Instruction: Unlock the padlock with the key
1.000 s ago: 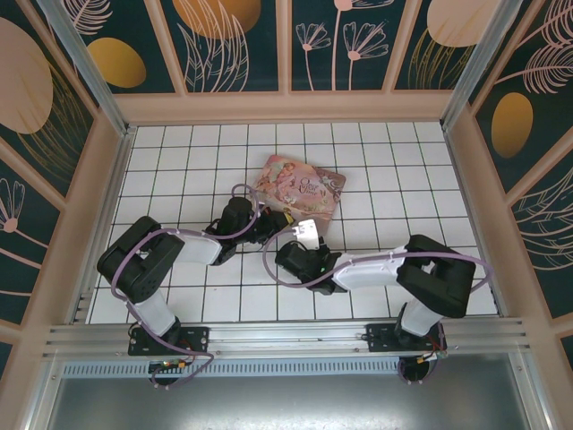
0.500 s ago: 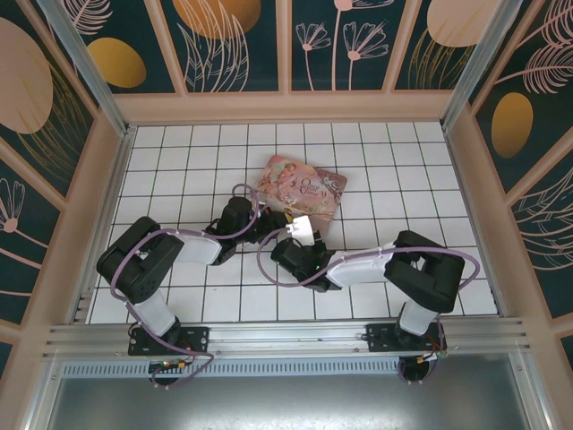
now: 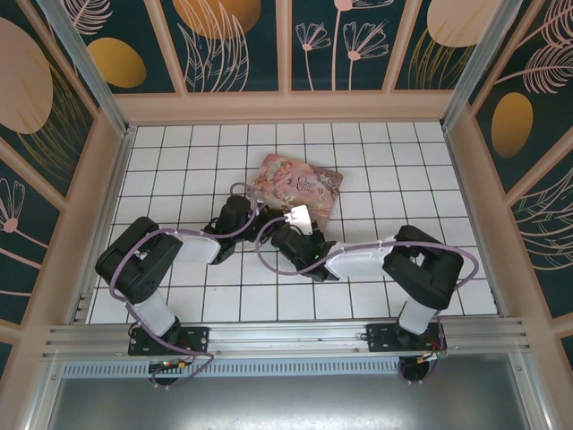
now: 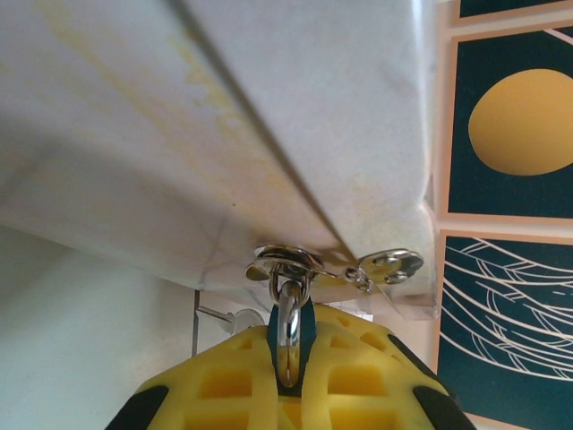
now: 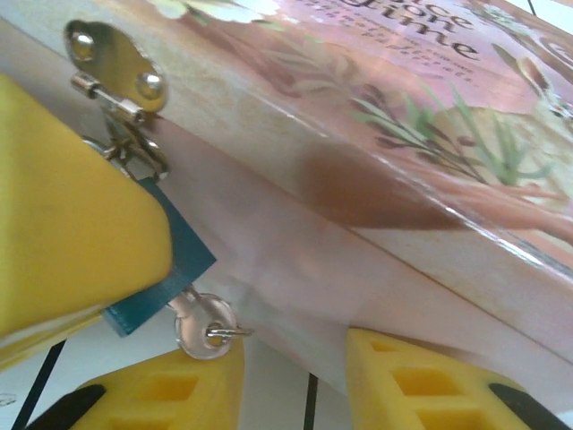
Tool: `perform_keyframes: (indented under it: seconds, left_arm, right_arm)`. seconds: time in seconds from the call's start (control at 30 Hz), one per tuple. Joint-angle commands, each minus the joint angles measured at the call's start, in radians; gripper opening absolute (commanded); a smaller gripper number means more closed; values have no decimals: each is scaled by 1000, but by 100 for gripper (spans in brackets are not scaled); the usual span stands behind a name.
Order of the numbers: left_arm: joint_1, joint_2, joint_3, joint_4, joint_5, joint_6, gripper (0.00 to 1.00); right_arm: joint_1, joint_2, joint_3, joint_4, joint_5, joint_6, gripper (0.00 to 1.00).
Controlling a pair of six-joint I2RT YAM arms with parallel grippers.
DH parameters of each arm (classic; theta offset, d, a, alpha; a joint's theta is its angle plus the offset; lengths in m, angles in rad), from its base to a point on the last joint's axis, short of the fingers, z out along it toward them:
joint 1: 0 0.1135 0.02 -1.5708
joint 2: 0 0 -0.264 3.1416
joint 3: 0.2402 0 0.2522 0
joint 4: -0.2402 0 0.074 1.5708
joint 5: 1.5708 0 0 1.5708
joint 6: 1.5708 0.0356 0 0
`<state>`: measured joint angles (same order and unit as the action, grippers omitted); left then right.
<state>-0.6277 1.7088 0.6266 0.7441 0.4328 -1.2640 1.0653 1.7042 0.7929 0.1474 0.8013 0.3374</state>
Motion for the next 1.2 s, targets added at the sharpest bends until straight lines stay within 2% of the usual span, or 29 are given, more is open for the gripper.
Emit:
perform_keyframes:
  seconds: [0.0, 0.1, 0.33, 0.47, 0.63, 0.7, 0.83, 1.0, 1.17]
  left_arm:
    - [-10, -25, 19, 49, 49, 15, 0]
    - [-9, -19, 13, 55, 53, 11, 0]
    - [-9, -8, -1, 74, 55, 6, 0]
    - [-9, -6, -6, 79, 54, 2, 0]
    - [-9, -5, -5, 81, 47, 3, 0]
    - [-9, -4, -5, 83, 48, 2, 0]
    - [-8, -3, 0, 82, 44, 1, 0]
    - [-9, -4, 4, 75, 42, 2, 0]
    - [-8, -2, 9, 69, 43, 4, 0]
  right_arm:
    - [-13, 25, 59, 56, -20, -33, 31]
    - [-28, 28, 75, 63, -41, -37, 25]
    - [-68, -21, 90, 77, -149, -16, 0]
    - [-102, -76, 56, 114, -296, 9, 0]
    - [-200, -170, -61, 269, -644, 87, 0]
    - [-233, -187, -88, 308, -740, 125, 0]
    - [-262, -202, -111, 336, -815, 158, 0]
    - [-289, -229, -149, 342, -831, 187, 2]
    - [-298, -281, -199, 307, -851, 189, 25]
